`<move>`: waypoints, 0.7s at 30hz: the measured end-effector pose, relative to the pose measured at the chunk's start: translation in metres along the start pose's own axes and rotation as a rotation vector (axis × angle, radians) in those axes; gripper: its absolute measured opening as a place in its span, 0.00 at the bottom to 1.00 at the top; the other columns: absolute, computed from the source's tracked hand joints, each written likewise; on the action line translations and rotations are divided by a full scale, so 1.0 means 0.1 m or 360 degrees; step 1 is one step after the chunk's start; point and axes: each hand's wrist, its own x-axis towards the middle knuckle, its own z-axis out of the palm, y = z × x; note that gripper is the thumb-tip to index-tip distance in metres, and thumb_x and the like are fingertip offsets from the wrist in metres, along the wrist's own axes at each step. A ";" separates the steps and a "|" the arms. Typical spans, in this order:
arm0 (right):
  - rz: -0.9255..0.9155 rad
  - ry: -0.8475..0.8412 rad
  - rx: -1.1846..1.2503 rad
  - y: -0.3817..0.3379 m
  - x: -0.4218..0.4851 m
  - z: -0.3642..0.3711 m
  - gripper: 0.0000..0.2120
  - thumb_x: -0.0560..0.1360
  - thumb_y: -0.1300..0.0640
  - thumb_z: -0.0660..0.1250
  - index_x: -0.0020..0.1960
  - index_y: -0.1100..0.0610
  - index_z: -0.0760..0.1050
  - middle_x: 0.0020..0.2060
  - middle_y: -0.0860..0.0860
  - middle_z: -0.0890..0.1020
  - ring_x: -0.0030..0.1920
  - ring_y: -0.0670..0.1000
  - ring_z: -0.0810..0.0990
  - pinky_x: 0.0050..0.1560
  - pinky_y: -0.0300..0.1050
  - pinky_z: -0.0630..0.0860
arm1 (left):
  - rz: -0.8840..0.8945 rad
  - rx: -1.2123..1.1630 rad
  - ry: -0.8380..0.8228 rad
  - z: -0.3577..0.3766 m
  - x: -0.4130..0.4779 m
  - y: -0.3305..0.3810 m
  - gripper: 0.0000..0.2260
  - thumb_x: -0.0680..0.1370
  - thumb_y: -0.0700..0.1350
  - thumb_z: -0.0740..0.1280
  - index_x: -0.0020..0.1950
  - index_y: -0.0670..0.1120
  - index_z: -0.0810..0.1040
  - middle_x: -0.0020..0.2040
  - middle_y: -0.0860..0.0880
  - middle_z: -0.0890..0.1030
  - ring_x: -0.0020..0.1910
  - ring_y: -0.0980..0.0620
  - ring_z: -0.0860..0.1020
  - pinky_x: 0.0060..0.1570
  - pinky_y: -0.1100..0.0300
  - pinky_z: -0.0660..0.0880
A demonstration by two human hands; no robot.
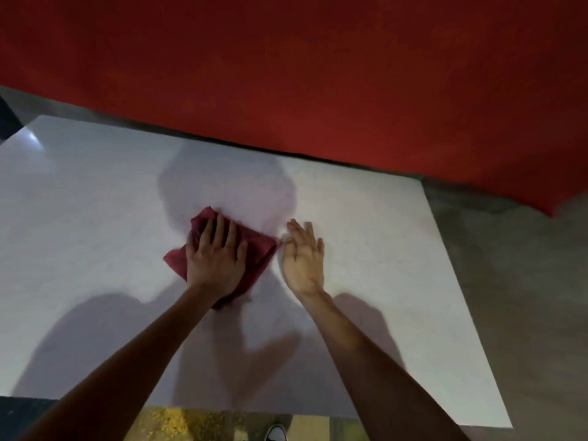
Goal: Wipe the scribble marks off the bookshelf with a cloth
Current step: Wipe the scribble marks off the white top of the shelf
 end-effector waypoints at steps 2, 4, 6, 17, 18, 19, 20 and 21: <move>-0.0034 0.0313 0.0149 -0.10 -0.10 0.00 0.30 0.73 0.54 0.45 0.67 0.64 0.72 0.67 0.57 0.74 0.73 0.59 0.64 0.73 0.52 0.57 | 0.0102 -0.0387 -0.0031 0.10 -0.24 0.09 0.35 0.74 0.59 0.36 0.77 0.46 0.57 0.77 0.50 0.55 0.77 0.49 0.54 0.74 0.51 0.47; -0.0227 0.0389 0.0103 -0.25 -0.26 0.14 0.26 0.73 0.56 0.50 0.64 0.64 0.75 0.62 0.59 0.78 0.67 0.60 0.72 0.69 0.52 0.66 | -0.0072 -0.1230 -0.0004 -0.02 -0.31 0.10 0.27 0.81 0.57 0.43 0.76 0.45 0.58 0.76 0.53 0.57 0.77 0.51 0.55 0.76 0.55 0.47; -0.0560 0.0030 -0.0190 -0.40 -0.43 0.31 0.26 0.76 0.51 0.52 0.71 0.60 0.68 0.68 0.56 0.73 0.71 0.56 0.67 0.72 0.54 0.62 | -0.0336 -0.1772 0.0157 -0.20 -0.25 0.03 0.19 0.85 0.46 0.51 0.76 0.45 0.60 0.75 0.52 0.61 0.75 0.54 0.59 0.75 0.59 0.52; 0.0629 -0.0015 -0.0723 1.20 0.04 -1.02 0.29 0.81 0.44 0.47 0.79 0.53 0.48 0.78 0.51 0.52 0.77 0.55 0.48 0.74 0.61 0.45 | -0.0198 -0.0260 0.0023 -0.17 -0.12 -0.65 0.24 0.83 0.49 0.53 0.77 0.41 0.58 0.78 0.43 0.57 0.77 0.45 0.54 0.72 0.44 0.46; 0.0734 -0.0009 -0.0729 1.19 0.06 -1.08 0.29 0.81 0.44 0.46 0.79 0.52 0.44 0.78 0.51 0.48 0.77 0.55 0.44 0.74 0.61 0.42 | -0.0166 -0.0191 0.0005 -0.13 -0.15 -0.68 0.25 0.82 0.51 0.51 0.77 0.42 0.58 0.78 0.44 0.57 0.77 0.46 0.53 0.73 0.44 0.44; 0.0769 0.0027 -0.0752 1.11 0.05 -1.01 0.29 0.81 0.43 0.45 0.79 0.53 0.44 0.78 0.51 0.47 0.77 0.56 0.43 0.74 0.63 0.41 | -0.0151 -0.0161 0.0017 -0.11 -0.17 -0.70 0.25 0.82 0.52 0.50 0.77 0.42 0.58 0.78 0.44 0.57 0.77 0.46 0.53 0.73 0.44 0.44; 0.0768 0.0032 -0.0752 0.98 0.01 -0.86 0.30 0.81 0.43 0.44 0.79 0.54 0.45 0.78 0.52 0.48 0.77 0.58 0.44 0.73 0.65 0.43 | -0.0141 -0.0143 0.0029 -0.09 -0.17 -0.69 0.24 0.82 0.50 0.52 0.77 0.43 0.59 0.78 0.45 0.58 0.77 0.46 0.53 0.73 0.44 0.44; 0.0706 0.0087 -0.0787 0.79 -0.11 -0.65 0.31 0.79 0.42 0.44 0.78 0.56 0.50 0.78 0.54 0.52 0.77 0.60 0.49 0.72 0.67 0.47 | -0.0138 -0.0126 0.0028 -0.10 -0.15 -0.67 0.23 0.83 0.48 0.53 0.77 0.43 0.59 0.78 0.45 0.58 0.77 0.46 0.53 0.73 0.43 0.43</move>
